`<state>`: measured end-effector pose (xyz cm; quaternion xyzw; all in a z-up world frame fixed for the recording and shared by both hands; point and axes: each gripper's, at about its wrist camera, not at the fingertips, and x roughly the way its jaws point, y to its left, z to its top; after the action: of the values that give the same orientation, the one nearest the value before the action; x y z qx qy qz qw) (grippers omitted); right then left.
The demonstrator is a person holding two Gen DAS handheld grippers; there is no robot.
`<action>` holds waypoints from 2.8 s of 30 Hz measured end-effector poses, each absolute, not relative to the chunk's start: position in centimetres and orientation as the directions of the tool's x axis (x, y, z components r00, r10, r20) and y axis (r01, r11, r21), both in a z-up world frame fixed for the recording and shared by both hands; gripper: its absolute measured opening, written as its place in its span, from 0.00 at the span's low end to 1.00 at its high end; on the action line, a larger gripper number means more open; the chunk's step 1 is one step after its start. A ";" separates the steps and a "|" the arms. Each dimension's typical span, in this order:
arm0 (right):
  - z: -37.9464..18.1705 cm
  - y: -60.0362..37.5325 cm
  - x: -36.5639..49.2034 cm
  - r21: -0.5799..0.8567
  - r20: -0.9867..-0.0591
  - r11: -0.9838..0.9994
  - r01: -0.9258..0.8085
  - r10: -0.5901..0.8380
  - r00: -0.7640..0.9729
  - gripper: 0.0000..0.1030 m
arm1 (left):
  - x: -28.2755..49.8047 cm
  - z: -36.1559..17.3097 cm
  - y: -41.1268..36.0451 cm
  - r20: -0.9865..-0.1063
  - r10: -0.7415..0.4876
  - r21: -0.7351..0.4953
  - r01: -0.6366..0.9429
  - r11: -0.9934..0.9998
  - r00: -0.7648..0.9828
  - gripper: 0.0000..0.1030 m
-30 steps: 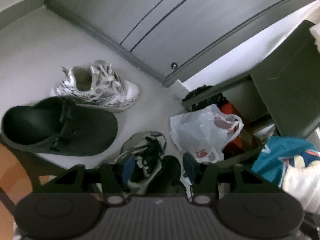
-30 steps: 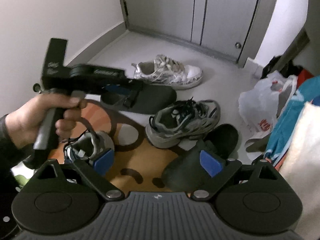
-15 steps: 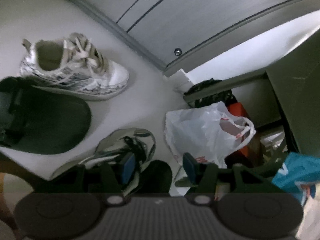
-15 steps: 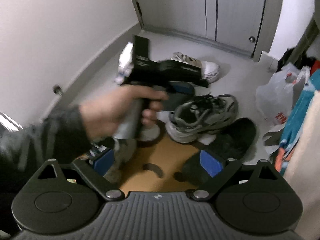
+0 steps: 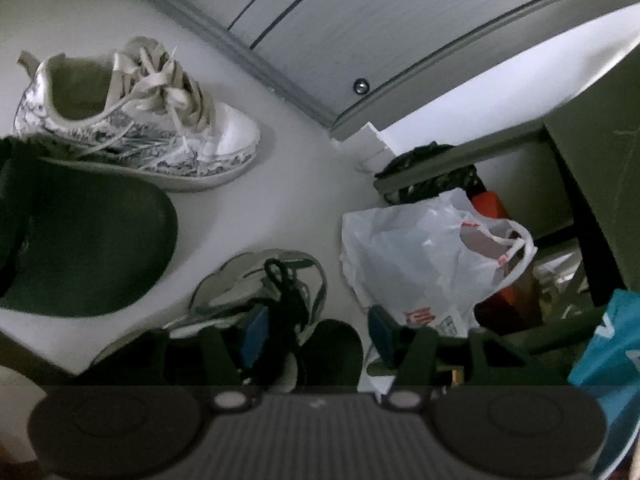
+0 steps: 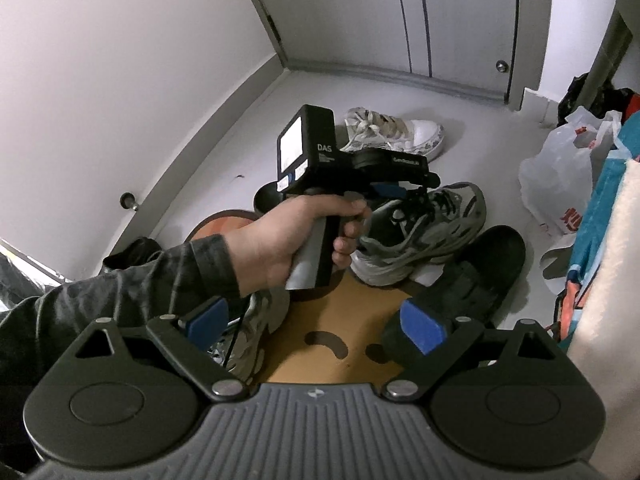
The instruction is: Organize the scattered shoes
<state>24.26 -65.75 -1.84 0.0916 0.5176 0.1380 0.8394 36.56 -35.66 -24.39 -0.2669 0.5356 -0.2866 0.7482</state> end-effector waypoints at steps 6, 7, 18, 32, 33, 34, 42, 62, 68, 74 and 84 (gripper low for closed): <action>-1.7 -66.1 24.3 0.315 -0.839 0.940 -0.130 0.340 0.425 0.94 | 35.8 -26.1 -35.0 -0.638 -0.743 -0.747 0.073 0.661 0.201 0.56; -1.7 -66.2 24.3 0.318 -0.838 0.939 -0.129 0.342 0.425 0.94 | 35.9 -26.2 -34.8 -0.628 -0.750 -0.756 0.065 0.651 0.207 0.56; -1.6 -66.5 24.4 0.348 -0.830 0.930 -0.121 0.365 0.421 0.94 | 38.4 -24.4 -36.4 -0.664 -0.710 -0.721 0.054 0.691 0.235 0.57; -0.7 -67.2 23.9 0.421 -0.794 0.901 -0.103 0.421 0.438 0.94 | 38.5 -22.7 -39.2 -0.736 -0.641 -0.654 0.019 0.757 0.219 0.55; -0.7 -67.2 23.9 0.425 -0.792 0.899 -0.103 0.424 0.439 0.94 | 38.5 -22.8 -39.1 -0.732 -0.647 -0.659 0.018 0.752 0.213 0.55; -0.6 -67.3 23.9 0.429 -0.789 0.898 -0.103 0.428 0.440 0.94 | 38.6 -22.9 -38.9 -0.729 -0.652 -0.664 0.015 0.747 0.209 0.55; -0.6 -67.3 24.2 0.429 -0.790 0.898 -0.099 0.426 0.441 0.94 | 38.1 -25.1 -39.7 -0.685 -0.713 -0.722 -0.004 0.692 0.150 0.55; -0.7 -66.9 25.0 0.417 -0.795 0.902 -0.110 0.421 0.437 0.94 | 35.3 -22.1 -35.9 -0.593 -0.803 -0.805 -0.015 0.593 0.070 0.63; -0.7 -66.8 25.3 0.414 -0.796 0.903 -0.114 0.420 0.437 0.94 | 35.9 -22.7 -34.7 -0.624 -0.774 -0.781 -0.035 0.624 0.110 0.63; -0.5 -66.8 24.0 0.410 -0.796 0.905 -0.118 0.418 0.439 0.94 | 36.6 -23.2 -33.5 -0.653 -0.742 -0.755 -0.056 0.653 0.150 0.63; -0.6 -66.8 24.1 0.411 -0.796 0.904 -0.117 0.419 0.437 0.94 | 37.4 -25.6 -34.8 -0.649 -0.737 -0.756 -0.054 0.652 0.188 0.72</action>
<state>24.13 -66.82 -0.63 0.1490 0.5057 0.1605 0.8345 37.44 -34.79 -25.56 -0.3367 0.5877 -0.2464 0.6932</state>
